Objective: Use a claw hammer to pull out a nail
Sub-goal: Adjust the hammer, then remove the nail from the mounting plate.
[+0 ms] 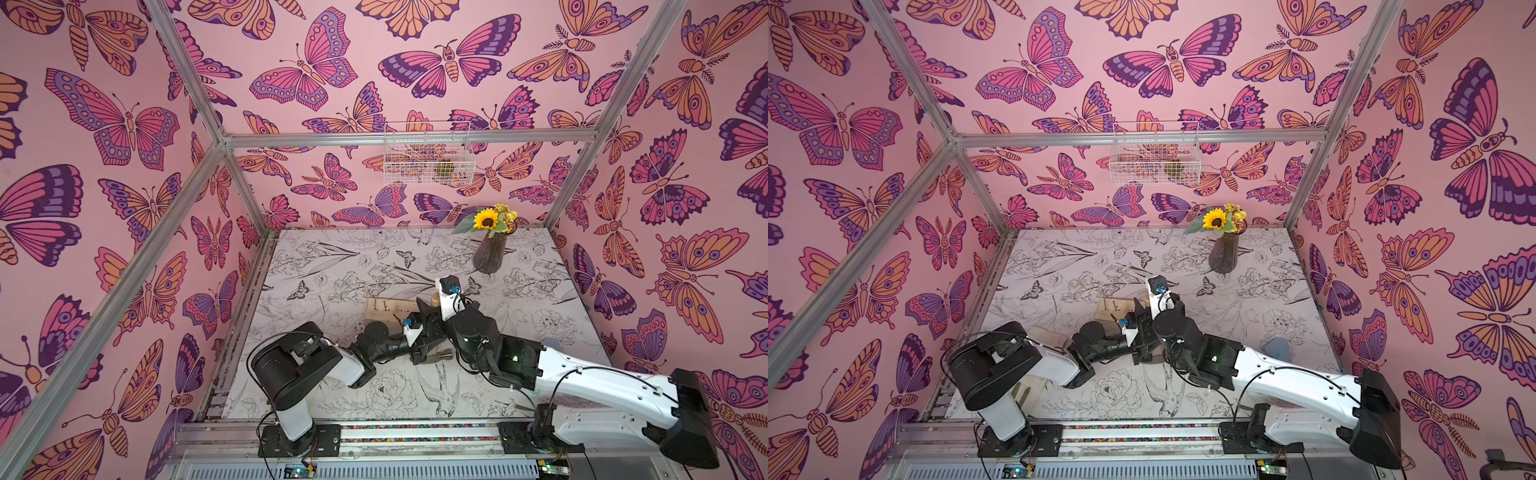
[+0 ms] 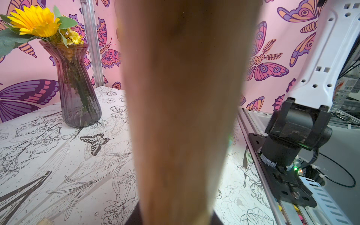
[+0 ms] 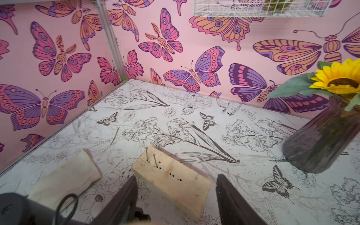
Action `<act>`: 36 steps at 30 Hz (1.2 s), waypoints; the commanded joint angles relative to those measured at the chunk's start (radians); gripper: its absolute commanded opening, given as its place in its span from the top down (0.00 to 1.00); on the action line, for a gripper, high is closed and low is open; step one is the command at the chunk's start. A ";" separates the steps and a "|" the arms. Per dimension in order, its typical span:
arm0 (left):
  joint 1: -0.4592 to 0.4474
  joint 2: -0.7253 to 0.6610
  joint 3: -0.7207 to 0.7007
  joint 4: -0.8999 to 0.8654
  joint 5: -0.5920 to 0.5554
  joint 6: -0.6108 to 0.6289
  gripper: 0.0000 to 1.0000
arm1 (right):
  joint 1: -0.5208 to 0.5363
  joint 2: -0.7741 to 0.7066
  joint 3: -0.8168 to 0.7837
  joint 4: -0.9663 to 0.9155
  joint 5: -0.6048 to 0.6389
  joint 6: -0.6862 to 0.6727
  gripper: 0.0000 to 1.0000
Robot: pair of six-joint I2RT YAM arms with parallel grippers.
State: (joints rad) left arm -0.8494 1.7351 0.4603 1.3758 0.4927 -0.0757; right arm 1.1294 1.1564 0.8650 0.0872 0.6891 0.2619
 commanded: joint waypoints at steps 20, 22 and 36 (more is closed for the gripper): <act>0.027 -0.173 -0.121 0.047 -0.088 -0.025 0.44 | 0.009 -0.024 0.007 0.235 0.026 -0.150 1.00; 0.046 -0.214 -0.172 0.046 -0.092 -0.035 0.43 | 0.002 -0.049 -0.006 0.254 -0.030 -0.145 1.00; 0.232 -0.651 -0.304 -0.286 -0.260 -0.128 0.42 | -0.031 -0.066 0.103 0.178 -0.097 -0.125 1.00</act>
State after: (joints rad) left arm -0.6399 1.1603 0.1673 1.2419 0.3061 -0.1776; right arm 1.1038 1.1023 0.8364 0.1722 0.5892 0.1734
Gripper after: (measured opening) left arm 0.582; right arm 0.348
